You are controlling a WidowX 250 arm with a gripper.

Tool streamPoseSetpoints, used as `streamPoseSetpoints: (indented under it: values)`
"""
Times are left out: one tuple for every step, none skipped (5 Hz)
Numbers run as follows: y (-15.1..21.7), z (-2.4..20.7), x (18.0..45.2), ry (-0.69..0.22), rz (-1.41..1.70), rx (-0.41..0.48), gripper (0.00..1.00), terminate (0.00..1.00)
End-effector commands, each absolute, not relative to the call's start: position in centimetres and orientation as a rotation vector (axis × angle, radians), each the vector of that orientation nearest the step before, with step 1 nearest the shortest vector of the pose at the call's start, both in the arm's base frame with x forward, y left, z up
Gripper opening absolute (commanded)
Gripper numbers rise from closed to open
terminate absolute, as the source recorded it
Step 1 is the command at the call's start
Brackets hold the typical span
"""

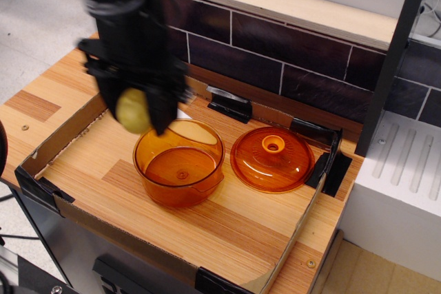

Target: Put potato in pot

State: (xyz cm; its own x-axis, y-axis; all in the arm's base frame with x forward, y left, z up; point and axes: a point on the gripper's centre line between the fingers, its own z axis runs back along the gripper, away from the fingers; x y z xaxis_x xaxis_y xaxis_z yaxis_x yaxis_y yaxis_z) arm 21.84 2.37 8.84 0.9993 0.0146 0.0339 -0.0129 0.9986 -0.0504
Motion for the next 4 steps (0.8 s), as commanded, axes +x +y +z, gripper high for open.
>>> streamPoseSetpoints:
  values:
    - [0.9,7.5,23.7,-0.033,0.022,-0.012,0.00,0.00]
    - [1.1,6.6,24.3,-0.027,0.040,0.006,1.00,0.00]
    - [1.6,6.4,24.5,-0.036,0.038,0.009,1.00,0.00]
    - [2.0,7.0,24.8,-0.036,0.046,-0.003,1.00,0.00]
